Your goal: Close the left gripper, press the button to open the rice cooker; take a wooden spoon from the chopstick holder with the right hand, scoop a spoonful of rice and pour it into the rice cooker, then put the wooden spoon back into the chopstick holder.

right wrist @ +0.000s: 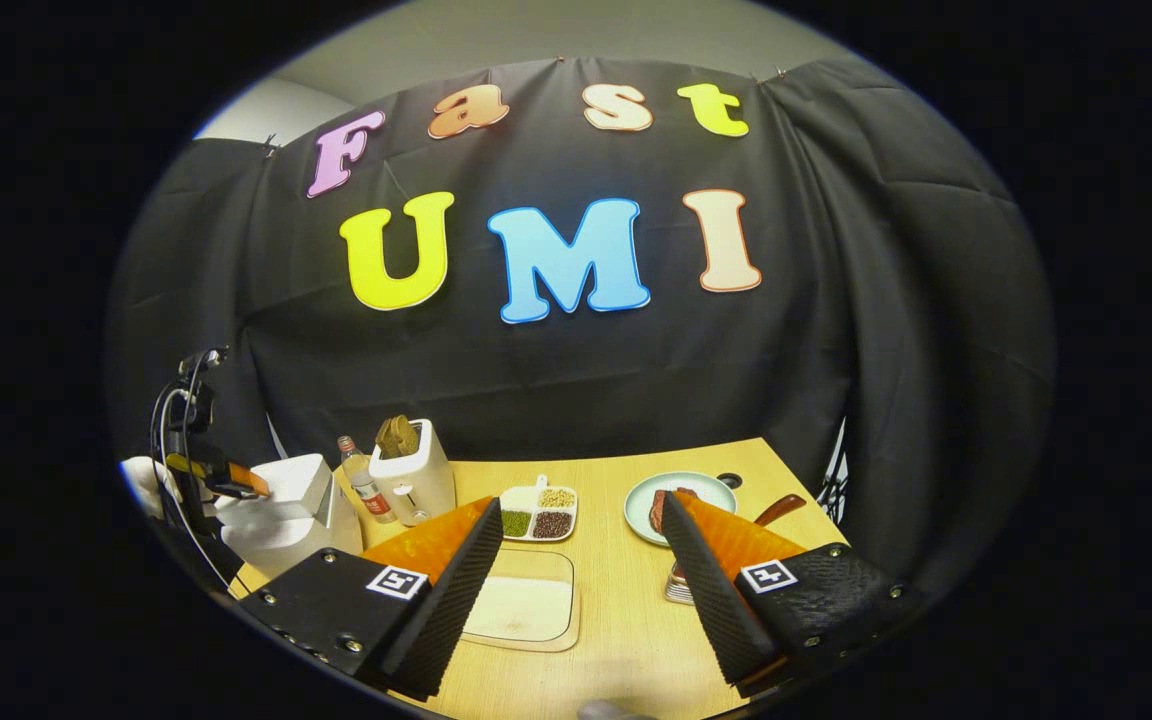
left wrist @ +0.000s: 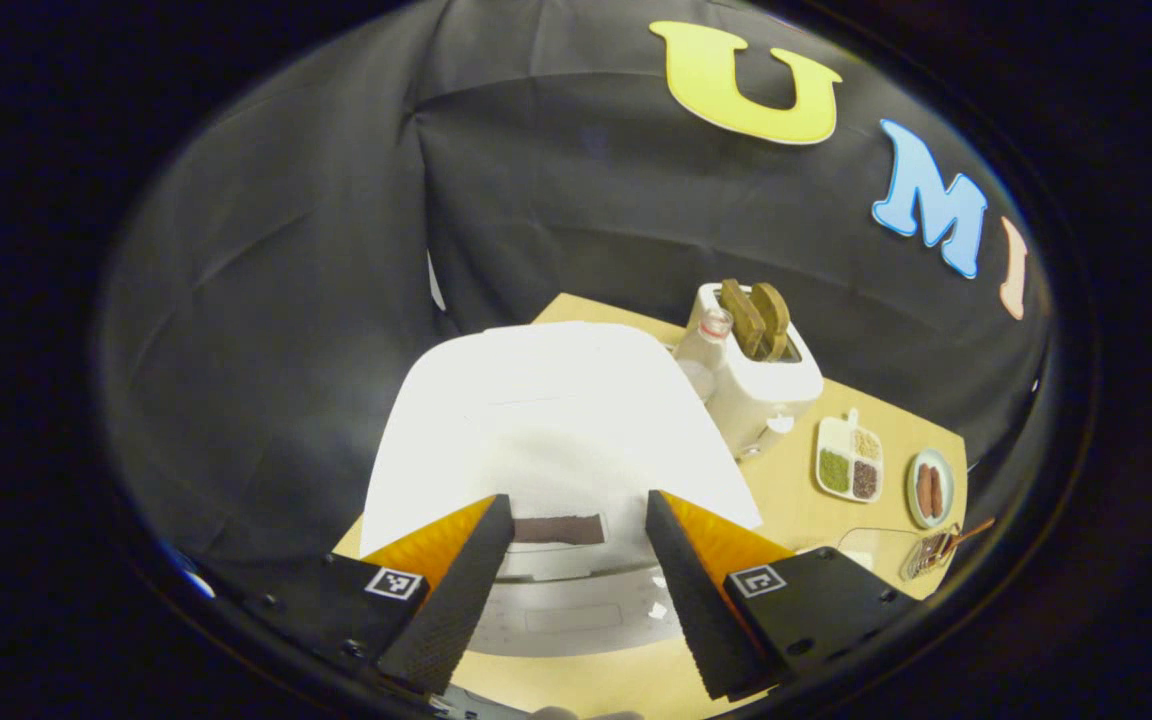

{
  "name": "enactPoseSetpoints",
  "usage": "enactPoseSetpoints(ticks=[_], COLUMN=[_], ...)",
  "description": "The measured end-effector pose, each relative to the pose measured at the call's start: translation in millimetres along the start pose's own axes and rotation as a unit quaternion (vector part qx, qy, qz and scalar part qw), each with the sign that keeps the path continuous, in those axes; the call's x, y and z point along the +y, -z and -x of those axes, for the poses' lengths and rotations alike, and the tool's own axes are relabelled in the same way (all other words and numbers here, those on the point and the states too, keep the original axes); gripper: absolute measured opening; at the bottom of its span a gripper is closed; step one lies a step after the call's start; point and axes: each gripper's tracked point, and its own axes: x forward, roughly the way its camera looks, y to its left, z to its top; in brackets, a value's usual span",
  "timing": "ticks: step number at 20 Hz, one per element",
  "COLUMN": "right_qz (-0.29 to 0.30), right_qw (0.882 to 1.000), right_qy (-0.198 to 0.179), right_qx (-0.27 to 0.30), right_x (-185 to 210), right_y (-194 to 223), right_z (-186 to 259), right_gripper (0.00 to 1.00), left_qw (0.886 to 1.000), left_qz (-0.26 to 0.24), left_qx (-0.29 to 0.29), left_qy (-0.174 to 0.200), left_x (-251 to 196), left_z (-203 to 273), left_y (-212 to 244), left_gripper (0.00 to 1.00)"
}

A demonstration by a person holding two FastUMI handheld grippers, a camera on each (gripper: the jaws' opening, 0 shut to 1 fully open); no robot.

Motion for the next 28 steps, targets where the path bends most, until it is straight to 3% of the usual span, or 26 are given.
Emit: enactPoseSetpoints(ticks=[6,9,25,28], right_qz=[0.011,0.002,-0.030,-0.032], right_qw=[1.000,1.000,0.999,0.999], right_qy=[0.019,0.010,-0.017,-0.015], right_qx=[0.000,0.008,0.023,0.023], right_x=[-11.2,-6.6,2.5,-1.3], right_y=[5.1,9.6,11.0,10.2], right_z=[-0.9,-4.4,-14.6,-14.3], right_gripper=[0.98,0.98,0.98,0.98], left_qw=[1.000,0.999,0.999,0.998], left_qz=[-0.018,-0.021,-0.027,-0.053], left_qx=[0.026,0.048,0.047,0.031], left_qy=[0.003,0.006,0.003,-0.004], left_x=[-2.9,-4.0,-5.5,-3.9], left_z=[-11.6,-16.9,-21.4,-20.4], left_y=[13.7,23.2,21.6,18.2], left_gripper=[0.95,0.94,0.99,0.98])
